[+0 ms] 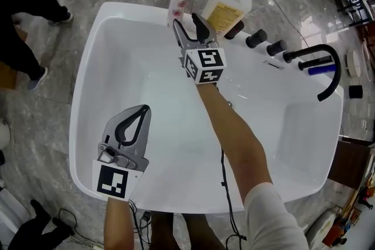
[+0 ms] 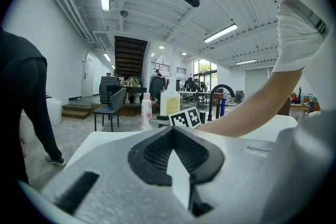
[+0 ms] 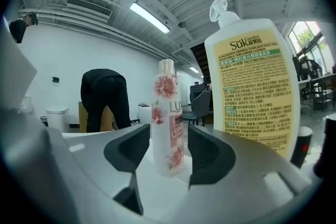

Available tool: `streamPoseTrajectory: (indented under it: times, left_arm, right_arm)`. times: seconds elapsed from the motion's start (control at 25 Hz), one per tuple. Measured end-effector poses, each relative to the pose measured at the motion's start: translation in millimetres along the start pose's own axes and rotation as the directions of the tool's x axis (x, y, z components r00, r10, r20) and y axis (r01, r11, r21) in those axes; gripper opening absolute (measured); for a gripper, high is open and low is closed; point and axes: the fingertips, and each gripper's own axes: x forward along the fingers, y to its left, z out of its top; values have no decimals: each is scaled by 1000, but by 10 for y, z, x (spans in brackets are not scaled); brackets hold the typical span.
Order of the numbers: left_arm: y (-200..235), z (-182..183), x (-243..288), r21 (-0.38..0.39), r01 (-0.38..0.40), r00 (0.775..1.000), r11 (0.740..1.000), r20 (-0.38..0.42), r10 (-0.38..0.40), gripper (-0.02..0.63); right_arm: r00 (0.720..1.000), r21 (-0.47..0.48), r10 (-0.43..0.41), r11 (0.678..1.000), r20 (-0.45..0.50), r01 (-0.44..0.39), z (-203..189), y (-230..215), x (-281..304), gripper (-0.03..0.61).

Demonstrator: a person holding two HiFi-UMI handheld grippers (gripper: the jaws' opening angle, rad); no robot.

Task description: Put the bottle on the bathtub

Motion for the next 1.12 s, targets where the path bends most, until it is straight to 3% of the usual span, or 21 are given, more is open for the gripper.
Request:
streamPoseTrajectory:
  times: [0.24, 0.56, 0.92, 1.12]
  left_arm:
    - [-54, 127, -55, -19, -3, 1000, 1000, 1, 3, 2]
    - [-102, 574, -159, -11, -13, 999, 1000, 42, 14, 2]
    - [-261, 1167, -590, -34, -40, 997, 999, 68, 42, 2]
    - [-422, 1534, -872, -31, -44, 995, 999, 88, 47, 2]
  right_arm:
    - [997, -19, 80, 997, 7, -80, 233, 275, -332, 183]
    - [977, -23, 205, 979, 64, -204, 971, 711, -1058, 172]
    - [970, -33, 212, 977, 116, -210, 1998, 877, -1801, 169]
    - [957, -56, 246, 969, 156, -240, 2700, 1091, -2177, 114]
